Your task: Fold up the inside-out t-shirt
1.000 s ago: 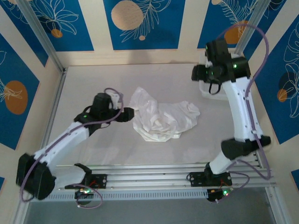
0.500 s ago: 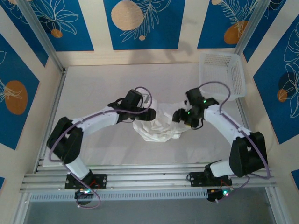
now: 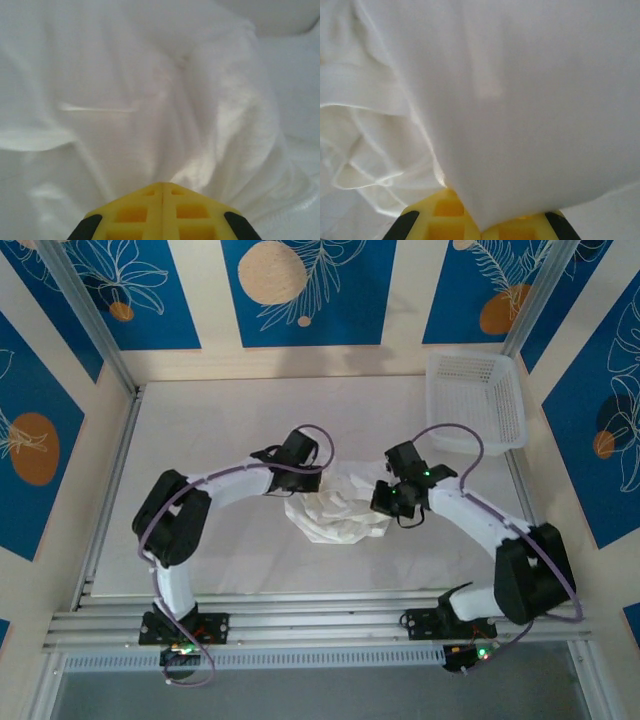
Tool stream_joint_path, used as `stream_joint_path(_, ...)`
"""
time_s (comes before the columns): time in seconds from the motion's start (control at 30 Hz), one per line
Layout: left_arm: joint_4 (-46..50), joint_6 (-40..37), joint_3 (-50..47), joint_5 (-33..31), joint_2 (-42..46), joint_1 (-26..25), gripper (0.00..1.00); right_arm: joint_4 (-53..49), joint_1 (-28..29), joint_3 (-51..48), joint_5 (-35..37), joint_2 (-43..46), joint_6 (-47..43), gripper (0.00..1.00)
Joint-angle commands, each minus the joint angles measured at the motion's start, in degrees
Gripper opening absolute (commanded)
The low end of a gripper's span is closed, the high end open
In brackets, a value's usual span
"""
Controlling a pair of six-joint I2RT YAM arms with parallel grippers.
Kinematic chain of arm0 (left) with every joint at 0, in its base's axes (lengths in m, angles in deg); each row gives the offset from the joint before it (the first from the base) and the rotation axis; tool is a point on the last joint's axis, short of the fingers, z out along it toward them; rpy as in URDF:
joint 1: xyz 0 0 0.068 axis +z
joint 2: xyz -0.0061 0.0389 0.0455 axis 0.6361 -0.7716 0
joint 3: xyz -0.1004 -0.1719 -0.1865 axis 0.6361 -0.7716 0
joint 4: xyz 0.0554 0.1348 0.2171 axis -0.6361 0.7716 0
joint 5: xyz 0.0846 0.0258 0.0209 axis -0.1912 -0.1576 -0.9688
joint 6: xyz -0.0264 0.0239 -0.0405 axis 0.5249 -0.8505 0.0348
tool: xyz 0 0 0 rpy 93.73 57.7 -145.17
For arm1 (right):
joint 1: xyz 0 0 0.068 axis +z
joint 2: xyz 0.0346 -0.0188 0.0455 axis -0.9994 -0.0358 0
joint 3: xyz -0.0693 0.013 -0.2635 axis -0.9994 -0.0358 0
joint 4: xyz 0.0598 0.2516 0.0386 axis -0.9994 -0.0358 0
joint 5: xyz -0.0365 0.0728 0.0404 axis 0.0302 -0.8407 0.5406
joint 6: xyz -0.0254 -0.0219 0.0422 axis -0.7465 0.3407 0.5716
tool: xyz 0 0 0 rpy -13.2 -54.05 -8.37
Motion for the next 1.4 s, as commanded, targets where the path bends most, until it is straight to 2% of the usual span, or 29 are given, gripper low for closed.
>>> stream_joint_path(0.0,4.07,-2.08,0.59,-4.06,11.73,2.73,0.00,-2.33,-1.35,4.46,3.13,8.43,-1.93,0.00)
stream_joint_path(0.1,6.29,-3.37,1.67,-6.42,20.89,3.94,0.00,-2.07,-2.11,8.36,3.24,14.90,-3.74,0.00)
stream_joint_path(0.17,6.97,-4.93,2.65,-7.33,27.01,3.95,0.00,-0.66,-2.11,11.35,0.71,17.94,-5.72,0.00)
stream_joint_path(0.3,3.32,-7.64,0.57,-6.10,33.17,3.96,0.00,2.56,-1.94,13.37,-3.51,18.82,-6.88,0.00)
stream_joint_path(0.33,2.38,-7.74,-0.32,-4.23,32.87,3.95,0.04,3.33,-1.88,12.28,-4.39,18.00,-6.37,0.00)
stream_joint_path(0.37,1.95,-7.59,-0.86,-1.32,31.68,3.95,0.14,3.34,-1.76,11.13,-5.27,16.76,-5.89,0.00)
stream_joint_path(0.43,2.08,-6.42,-1.20,4.70,27.69,3.57,0.24,2.04,-1.37,8.41,-4.48,14.59,-4.14,0.00)
stream_joint_path(0.5,2.26,-5.41,-1.13,8.46,22.89,2.25,0.29,1.06,-1.14,3.46,1.30,14.29,0.80,0.18)
stream_joint_path(0.57,1.33,-5.15,-1.20,8.88,18.15,-0.12,0.34,0.93,-2.18,-3.29,5.60,16.00,5.35,0.36)
stream_joint_path(0.6,0.35,-5.11,-1.12,8.84,16.40,-1.12,0.36,0.36,-2.87,-5.64,6.92,17.07,6.97,0.41)
stream_joint_path(0.77,-0.96,-4.26,5.54,8.88,4.15,-4.34,0.45,-7.60,-6.18,-11.85,13.81,25.07,13.58,0.59)
stream_joint_path(0.83,-0.92,-3.99,10.22,8.15,-0.98,-4.96,0.47,-9.80,-6.84,-13.69,16.14,27.29,17.13,0.61)
stream_joint_path(0.9,-0.16,-4.28,15.47,6.02,-6.93,-5.36,0.49,-8.45,-7.18,-16.05,14.44,28.08,16.75,0.62)
stream_joint_path(1.07,5.56,-5.11,28.18,2.06,-20.62,-5.19,0.53,2.15,-7.25,-20.81,0.61,24.49,9.33,0.87)
stream_joint_path(1.17,9.79,-4.55,34.19,-1.44,-27.15,-5.02,0.57,4.80,-7.37,-21.90,1.02,19.66,10.51,0.89)
stream_joint_path(1.23,11.03,-4.81,36.74,-0.99,-30.20,-4.95,0.59,5.32,-7.60,-21.75,2.05,16.49,11.21,0.87)
stream_joint_path(1.27,11.29,-5.24,37.63,0.62,-31.42,-5.01,0.60,5.51,-7.72,-21.57,2.26,15.12,11.15,0.83)
stream_joint_path(1.37,10.51,-6.93,37.98,6.53,-33.39,-5.40,0.63,5.88,-7.99,-21.23,2.23,13.31,10.46,0.61)
